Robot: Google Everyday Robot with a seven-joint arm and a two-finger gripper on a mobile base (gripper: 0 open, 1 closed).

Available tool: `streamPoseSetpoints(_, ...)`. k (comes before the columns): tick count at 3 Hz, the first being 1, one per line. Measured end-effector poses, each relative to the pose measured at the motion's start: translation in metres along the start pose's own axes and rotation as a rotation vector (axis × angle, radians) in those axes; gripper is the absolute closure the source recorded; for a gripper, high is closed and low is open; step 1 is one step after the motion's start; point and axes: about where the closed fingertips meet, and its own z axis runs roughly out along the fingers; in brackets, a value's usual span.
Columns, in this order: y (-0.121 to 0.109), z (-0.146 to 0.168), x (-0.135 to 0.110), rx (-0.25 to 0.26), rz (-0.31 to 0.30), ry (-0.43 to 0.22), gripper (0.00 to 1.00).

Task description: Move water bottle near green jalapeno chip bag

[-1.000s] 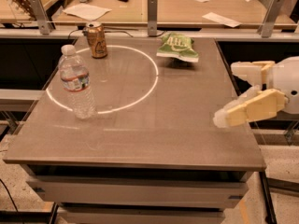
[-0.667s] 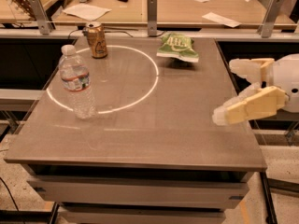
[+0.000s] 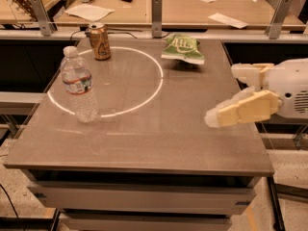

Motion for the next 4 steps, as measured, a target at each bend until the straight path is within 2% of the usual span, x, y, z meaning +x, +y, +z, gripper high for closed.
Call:
streamPoseSetpoints(1, 0.008, 0.039, 0.003, 0.068, 0.077, -0.039, 0.00)
streamPoseSetpoints(2, 0.007, 0.079, 0.002, 0.073, 0.087, -0.099, 0.00)
streamPoseSetpoints(3, -0.005, 0.109, 0.006, 0.066, 0.070, -0.125, 0.00)
streamPoseSetpoints(4, -0.008, 0.141, 0.007, 0.015, 0.016, -0.125, 0.00)
